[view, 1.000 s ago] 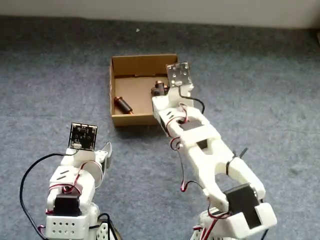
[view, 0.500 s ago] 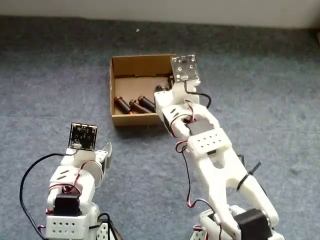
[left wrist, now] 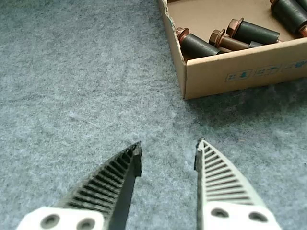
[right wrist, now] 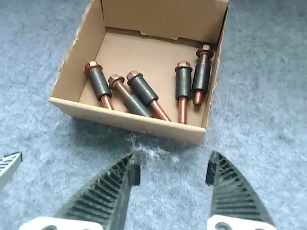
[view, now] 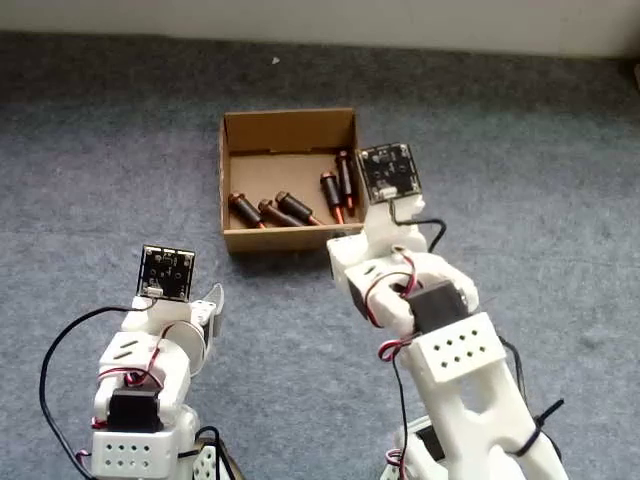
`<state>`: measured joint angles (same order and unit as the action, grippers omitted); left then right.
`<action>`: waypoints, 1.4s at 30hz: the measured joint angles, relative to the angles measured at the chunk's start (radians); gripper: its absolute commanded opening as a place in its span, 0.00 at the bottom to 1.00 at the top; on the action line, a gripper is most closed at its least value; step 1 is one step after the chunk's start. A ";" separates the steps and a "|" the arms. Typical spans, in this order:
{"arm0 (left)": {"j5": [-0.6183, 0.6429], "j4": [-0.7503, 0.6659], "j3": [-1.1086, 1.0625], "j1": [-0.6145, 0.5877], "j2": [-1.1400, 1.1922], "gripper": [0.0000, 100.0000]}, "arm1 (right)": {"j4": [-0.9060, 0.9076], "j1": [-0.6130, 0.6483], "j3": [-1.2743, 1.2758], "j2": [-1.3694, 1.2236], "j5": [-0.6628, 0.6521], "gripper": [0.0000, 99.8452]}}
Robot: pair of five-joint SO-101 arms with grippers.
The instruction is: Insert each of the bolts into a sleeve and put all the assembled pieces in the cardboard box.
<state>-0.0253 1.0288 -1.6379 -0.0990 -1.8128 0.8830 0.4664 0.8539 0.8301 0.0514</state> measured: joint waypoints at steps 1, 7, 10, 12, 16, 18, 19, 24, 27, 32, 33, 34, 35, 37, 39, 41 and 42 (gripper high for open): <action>0.000 0.000 0.000 0.000 0.000 0.20 | 0.002 0.000 0.037 0.034 0.000 0.21; 0.000 -0.002 0.000 0.000 0.000 0.20 | 0.006 0.000 0.249 0.278 0.000 0.21; 0.000 -0.003 0.000 0.000 0.000 0.20 | 0.006 0.000 0.365 0.425 0.000 0.21; 0.000 -0.003 0.000 0.000 0.000 0.20 | 0.006 -0.003 0.445 0.532 0.000 0.21; 0.000 -0.003 0.000 0.000 0.000 0.20 | 0.006 -0.041 0.580 0.750 0.000 0.21; 0.000 -0.003 0.000 0.000 0.000 0.20 | 0.006 -0.072 0.644 0.859 0.000 0.21; 0.000 -0.003 -0.002 0.000 0.000 0.20 | 0.006 -0.086 0.677 0.913 0.000 0.21; 0.000 -0.003 -0.006 0.000 0.000 0.20 | 0.006 -0.150 0.766 0.977 0.000 0.21; 0.000 -0.003 -0.028 0.000 0.002 0.20 | 0.006 -0.193 0.787 0.990 0.000 0.21; 0.000 -0.003 -0.037 0.000 0.000 0.20 | 0.006 -0.242 0.819 0.996 0.000 0.21; 0.000 -0.003 -0.037 0.000 0.000 0.20 | 0.006 -0.249 0.819 0.996 0.000 0.21; 0.000 -0.003 -0.037 0.000 0.000 0.20 | 0.009 -0.250 0.819 0.996 0.000 0.21; 0.000 -0.003 -0.037 0.000 0.000 0.20 | 0.020 -0.252 0.819 0.996 0.000 0.21; 0.000 0.018 -0.038 0.000 0.000 0.20 | 0.048 -0.250 0.819 0.996 0.000 0.21; 0.000 0.064 -0.038 0.000 0.000 0.20 | 0.084 -0.250 0.819 0.996 0.000 0.21; 0.000 0.103 -0.038 0.000 0.000 0.15 | 0.138 -0.250 0.819 0.996 0.000 0.21; 0.000 0.118 -0.038 0.000 0.000 0.11 | 0.167 -0.250 0.819 0.996 0.000 0.21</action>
<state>-0.0253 1.1469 -1.6763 -0.0990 -1.8128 1.0503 0.2163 1.6732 1.8259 0.0514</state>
